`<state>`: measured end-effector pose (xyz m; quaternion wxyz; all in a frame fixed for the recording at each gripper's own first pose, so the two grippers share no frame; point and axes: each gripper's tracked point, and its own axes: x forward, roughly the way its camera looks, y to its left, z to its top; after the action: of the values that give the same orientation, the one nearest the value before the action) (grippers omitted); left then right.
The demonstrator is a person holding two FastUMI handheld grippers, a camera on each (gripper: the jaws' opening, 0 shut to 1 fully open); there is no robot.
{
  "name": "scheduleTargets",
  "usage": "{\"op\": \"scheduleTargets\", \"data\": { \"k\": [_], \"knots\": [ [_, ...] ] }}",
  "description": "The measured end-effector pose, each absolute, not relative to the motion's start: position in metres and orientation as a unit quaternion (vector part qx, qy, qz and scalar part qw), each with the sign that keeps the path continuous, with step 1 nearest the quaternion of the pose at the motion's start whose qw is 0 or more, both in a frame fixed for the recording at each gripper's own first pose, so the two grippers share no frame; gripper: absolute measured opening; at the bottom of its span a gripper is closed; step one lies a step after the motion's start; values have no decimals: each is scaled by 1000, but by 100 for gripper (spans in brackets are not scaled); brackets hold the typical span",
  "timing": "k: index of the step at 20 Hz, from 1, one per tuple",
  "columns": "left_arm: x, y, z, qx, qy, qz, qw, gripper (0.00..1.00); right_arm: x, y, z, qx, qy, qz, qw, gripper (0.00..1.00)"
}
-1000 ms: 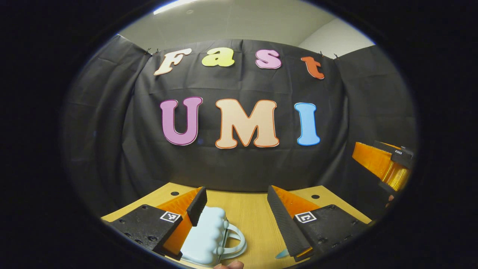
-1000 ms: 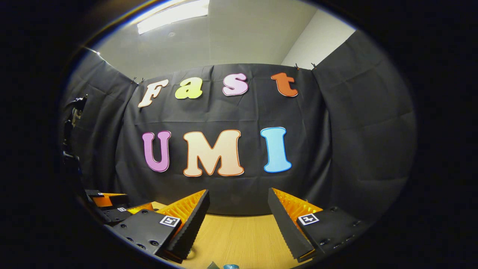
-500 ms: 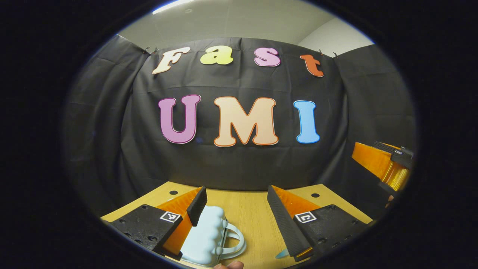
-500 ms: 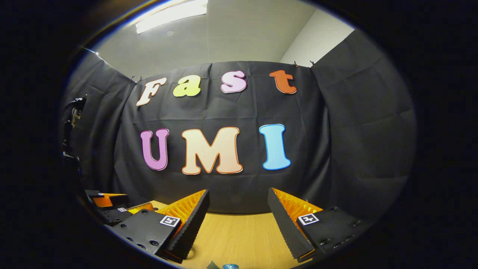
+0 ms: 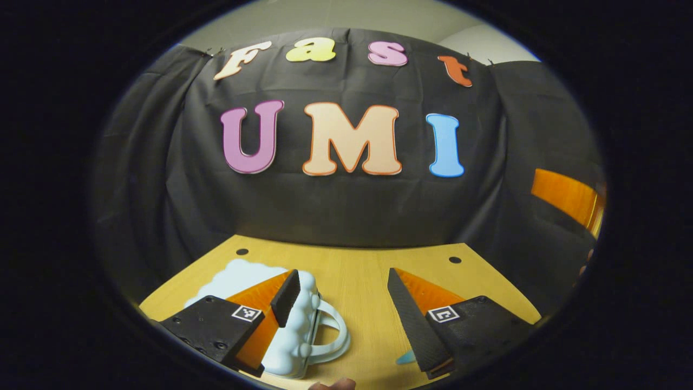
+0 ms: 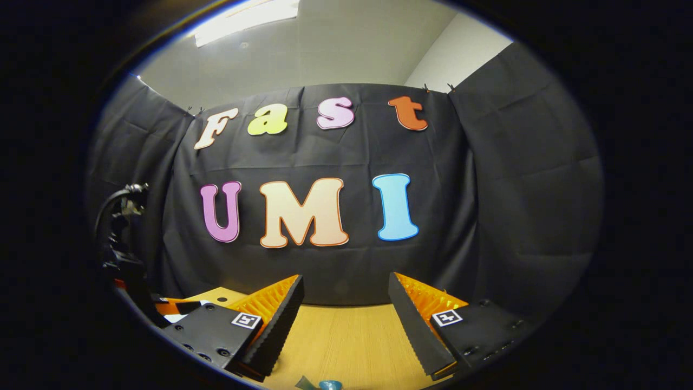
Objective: First open the suitcase, pack the skin care products into it, and then close the suitcase.
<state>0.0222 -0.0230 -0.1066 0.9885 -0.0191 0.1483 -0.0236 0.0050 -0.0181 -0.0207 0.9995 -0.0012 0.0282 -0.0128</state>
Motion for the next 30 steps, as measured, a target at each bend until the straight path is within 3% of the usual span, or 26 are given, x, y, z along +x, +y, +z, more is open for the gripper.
{"op": "scheduleTargets", "data": {
  "k": [14,27,28,30],
  "knots": [
    [29,-31,-236,-42,352,-23,935,96,-9,-61,-36,-30,59,-56,996,98],
    [40,-38,-300,-46,457,-23,888,92,-21,-85,-41,-50,64,-73,994,99],
    [41,-41,-304,-50,462,-31,885,90,-21,-88,-43,-48,65,-75,994,99],
    [37,-36,-306,-49,472,-21,880,75,-22,-95,-43,-44,64,-81,994,99]
  ]
}}
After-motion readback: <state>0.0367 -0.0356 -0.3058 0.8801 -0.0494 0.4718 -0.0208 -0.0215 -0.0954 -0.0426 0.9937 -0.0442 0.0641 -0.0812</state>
